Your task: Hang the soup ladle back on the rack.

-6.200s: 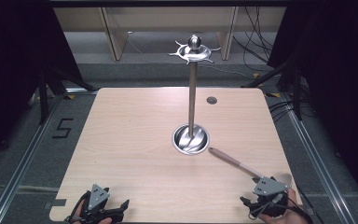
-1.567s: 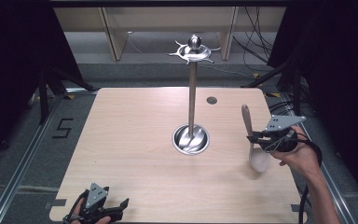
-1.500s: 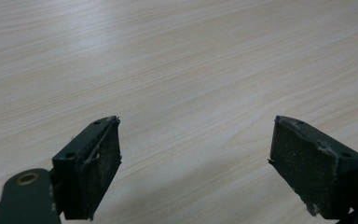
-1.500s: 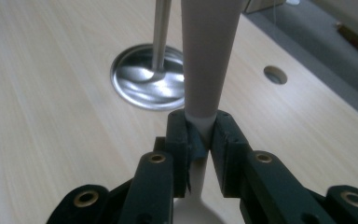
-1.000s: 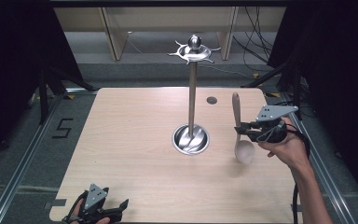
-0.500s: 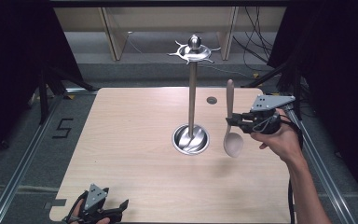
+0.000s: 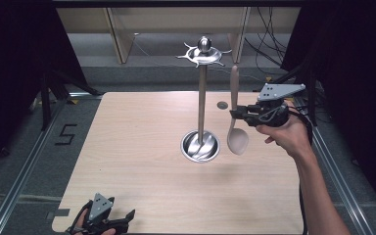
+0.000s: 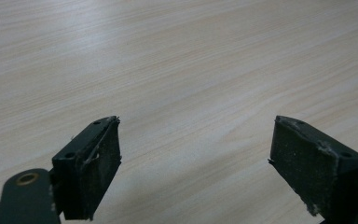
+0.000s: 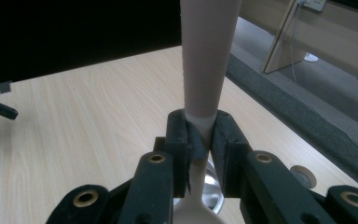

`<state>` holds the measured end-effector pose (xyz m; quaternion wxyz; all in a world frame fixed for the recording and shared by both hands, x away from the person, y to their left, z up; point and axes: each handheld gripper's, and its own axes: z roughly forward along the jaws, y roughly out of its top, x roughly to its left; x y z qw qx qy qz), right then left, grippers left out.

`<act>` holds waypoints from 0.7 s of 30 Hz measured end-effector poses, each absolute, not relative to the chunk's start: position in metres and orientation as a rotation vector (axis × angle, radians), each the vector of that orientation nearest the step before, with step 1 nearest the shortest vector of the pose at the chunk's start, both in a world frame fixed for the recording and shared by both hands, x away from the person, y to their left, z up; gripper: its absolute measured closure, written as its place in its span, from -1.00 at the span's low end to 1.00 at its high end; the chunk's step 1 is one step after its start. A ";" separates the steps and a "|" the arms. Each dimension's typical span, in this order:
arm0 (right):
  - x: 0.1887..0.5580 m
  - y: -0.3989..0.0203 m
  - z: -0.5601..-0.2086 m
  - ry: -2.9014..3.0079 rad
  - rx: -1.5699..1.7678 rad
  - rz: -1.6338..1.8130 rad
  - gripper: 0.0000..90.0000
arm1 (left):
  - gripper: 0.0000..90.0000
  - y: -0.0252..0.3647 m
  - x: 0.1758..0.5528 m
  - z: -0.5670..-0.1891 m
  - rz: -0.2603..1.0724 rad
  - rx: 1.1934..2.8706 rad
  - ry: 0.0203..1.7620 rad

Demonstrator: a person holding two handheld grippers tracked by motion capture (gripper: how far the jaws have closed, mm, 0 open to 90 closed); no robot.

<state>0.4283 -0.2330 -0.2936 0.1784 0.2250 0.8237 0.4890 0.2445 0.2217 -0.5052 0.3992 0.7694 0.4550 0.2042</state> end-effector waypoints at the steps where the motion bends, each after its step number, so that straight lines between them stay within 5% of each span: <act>1: 0.429 -0.233 -0.292 2.345 0.634 1.378 0.74 | -0.66 0.223 0.245 -0.504 0.531 1.978 1.148; 21: 0.437 -0.219 -0.282 2.347 0.624 1.319 0.74 | -0.66 0.221 0.241 -0.504 0.515 1.942 1.175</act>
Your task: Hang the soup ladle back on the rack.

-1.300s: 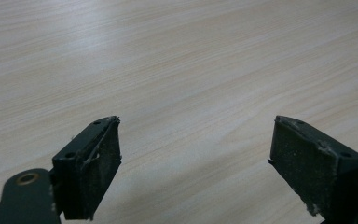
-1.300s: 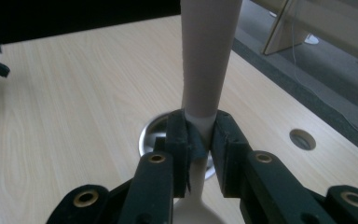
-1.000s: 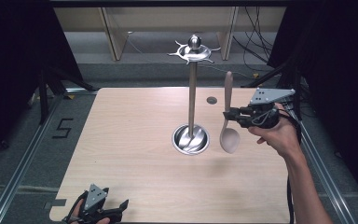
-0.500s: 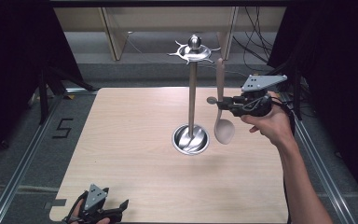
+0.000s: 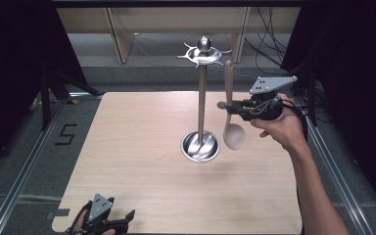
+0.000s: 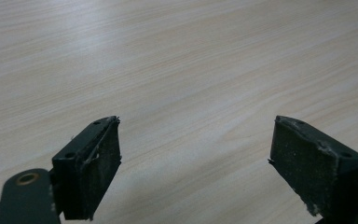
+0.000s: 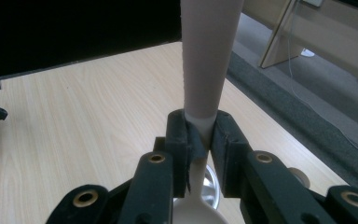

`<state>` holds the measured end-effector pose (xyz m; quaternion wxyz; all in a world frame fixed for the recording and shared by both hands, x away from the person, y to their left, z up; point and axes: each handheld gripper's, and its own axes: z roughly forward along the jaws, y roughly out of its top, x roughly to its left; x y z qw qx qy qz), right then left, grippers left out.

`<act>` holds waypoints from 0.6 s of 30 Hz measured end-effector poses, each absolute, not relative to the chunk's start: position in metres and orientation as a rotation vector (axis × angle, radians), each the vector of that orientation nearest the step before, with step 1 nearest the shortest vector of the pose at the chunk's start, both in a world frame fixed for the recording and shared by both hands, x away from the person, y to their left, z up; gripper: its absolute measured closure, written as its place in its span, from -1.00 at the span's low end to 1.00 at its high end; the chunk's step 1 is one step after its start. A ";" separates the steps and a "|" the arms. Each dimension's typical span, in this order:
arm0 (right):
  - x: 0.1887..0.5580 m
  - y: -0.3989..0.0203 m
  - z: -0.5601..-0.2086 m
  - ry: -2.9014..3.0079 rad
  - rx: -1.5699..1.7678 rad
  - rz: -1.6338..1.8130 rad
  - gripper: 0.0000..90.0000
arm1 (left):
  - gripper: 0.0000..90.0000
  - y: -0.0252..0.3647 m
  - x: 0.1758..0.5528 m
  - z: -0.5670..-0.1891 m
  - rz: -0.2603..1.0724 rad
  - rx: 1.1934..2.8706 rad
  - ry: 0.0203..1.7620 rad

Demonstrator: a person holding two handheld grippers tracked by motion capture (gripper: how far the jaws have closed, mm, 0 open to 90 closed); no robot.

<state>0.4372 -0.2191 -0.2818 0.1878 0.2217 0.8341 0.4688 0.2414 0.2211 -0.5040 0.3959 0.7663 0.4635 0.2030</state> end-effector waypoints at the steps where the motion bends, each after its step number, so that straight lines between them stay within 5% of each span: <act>1: 0.436 -0.219 -0.282 2.347 0.640 1.324 0.74 | -0.66 0.222 0.242 -0.504 0.516 1.957 1.169; 18: 0.438 -0.219 -0.276 2.388 0.640 1.257 0.74 | -0.66 0.222 0.243 -0.504 0.529 1.965 1.128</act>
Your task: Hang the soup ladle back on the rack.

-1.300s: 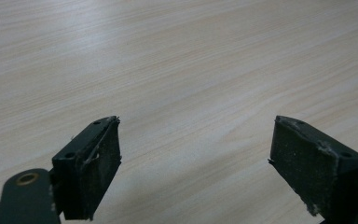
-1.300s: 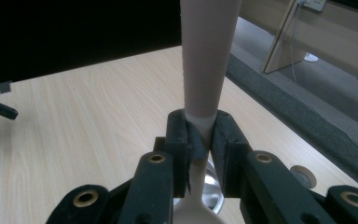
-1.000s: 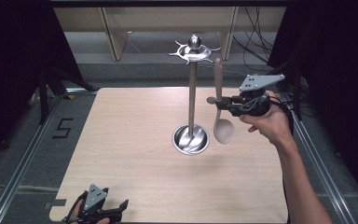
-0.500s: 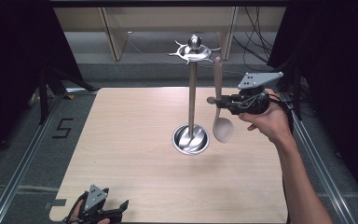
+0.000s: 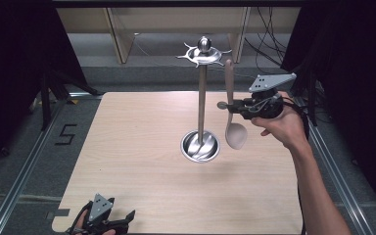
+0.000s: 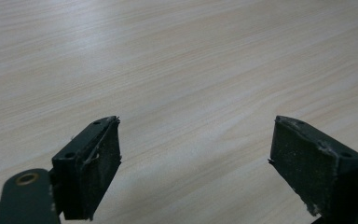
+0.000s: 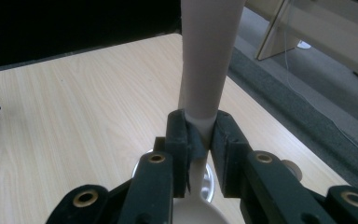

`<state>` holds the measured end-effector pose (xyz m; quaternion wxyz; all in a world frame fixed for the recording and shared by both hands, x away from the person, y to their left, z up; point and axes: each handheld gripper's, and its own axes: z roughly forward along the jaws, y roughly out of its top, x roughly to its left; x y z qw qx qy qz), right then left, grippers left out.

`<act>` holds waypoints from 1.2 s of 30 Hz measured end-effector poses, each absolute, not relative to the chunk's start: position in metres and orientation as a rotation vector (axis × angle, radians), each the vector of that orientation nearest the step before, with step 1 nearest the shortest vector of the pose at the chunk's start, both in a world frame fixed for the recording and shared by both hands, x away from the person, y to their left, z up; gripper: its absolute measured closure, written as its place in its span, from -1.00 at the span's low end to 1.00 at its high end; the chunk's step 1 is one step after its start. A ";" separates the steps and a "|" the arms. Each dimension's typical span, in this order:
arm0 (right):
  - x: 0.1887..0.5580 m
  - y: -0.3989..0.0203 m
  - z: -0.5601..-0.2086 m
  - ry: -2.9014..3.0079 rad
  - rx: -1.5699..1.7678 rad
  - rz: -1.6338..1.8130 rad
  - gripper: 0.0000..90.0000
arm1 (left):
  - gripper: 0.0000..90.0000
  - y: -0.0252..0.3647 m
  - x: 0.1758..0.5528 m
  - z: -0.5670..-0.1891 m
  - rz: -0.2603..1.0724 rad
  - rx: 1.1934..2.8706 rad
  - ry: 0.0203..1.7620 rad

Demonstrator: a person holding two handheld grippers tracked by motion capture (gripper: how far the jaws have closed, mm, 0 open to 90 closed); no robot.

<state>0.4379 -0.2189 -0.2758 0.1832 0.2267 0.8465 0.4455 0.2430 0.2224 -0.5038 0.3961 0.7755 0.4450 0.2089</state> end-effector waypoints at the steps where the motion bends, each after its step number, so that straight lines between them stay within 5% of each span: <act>1: 0.438 -0.219 -0.276 2.390 0.643 1.257 0.74 | -0.66 0.221 0.241 -0.503 0.520 1.963 1.176; 36: 0.446 -0.214 -0.266 2.499 0.653 1.080 0.73 | -0.66 0.221 0.240 -0.504 0.521 1.959 1.154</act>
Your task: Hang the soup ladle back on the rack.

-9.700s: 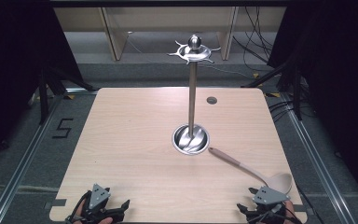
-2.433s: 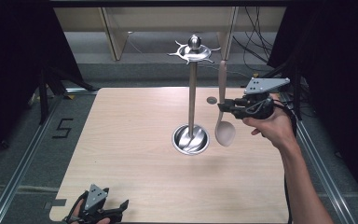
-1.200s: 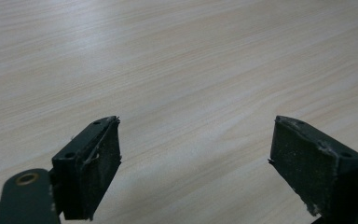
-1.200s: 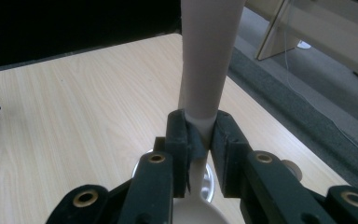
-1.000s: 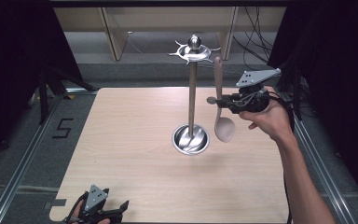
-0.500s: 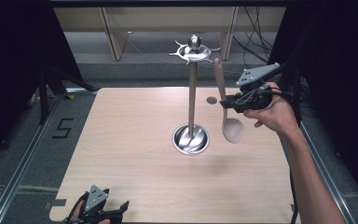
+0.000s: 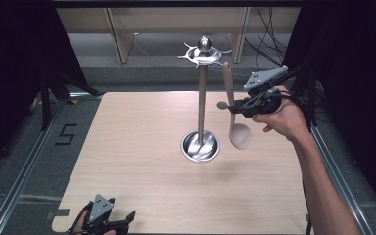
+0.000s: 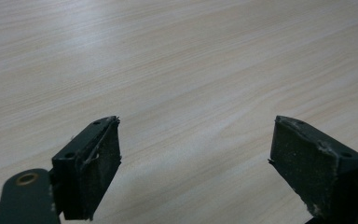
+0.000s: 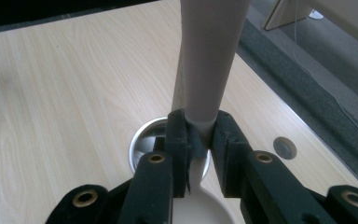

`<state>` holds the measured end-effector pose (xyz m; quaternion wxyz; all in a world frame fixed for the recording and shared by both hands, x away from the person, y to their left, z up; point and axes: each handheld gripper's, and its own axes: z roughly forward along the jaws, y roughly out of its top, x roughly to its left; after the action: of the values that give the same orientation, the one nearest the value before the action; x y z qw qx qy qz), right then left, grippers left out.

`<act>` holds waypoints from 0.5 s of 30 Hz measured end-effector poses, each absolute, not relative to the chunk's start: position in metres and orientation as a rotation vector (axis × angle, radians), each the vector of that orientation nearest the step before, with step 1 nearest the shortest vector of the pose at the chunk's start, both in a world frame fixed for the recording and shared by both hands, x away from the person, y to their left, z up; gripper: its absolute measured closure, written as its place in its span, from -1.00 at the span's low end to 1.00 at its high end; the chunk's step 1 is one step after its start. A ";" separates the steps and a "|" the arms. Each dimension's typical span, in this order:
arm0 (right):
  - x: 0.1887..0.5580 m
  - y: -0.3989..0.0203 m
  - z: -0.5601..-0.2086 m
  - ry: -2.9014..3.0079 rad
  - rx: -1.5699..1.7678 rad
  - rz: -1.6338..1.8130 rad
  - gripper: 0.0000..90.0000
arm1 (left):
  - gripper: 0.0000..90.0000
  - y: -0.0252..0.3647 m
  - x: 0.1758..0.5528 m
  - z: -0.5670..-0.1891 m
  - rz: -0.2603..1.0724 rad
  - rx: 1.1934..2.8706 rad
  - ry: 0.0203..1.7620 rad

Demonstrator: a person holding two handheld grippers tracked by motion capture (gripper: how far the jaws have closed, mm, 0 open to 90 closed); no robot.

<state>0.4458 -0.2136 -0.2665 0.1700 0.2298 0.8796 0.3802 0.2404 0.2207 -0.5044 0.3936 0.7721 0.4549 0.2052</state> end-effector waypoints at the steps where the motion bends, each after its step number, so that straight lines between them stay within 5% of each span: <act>1: 0.446 -0.214 -0.267 2.509 0.660 1.082 0.73 | -0.66 0.221 0.240 -0.504 0.516 1.966 1.166; 15: 0.451 -0.210 -0.281 2.411 0.615 1.196 0.73 | -0.66 0.221 0.239 -0.504 0.513 1.958 1.162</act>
<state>0.4509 -0.2100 -0.2808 0.1894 0.2187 0.8576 0.4253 0.2391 0.2213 -0.5037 0.3930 0.7716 0.4577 0.2020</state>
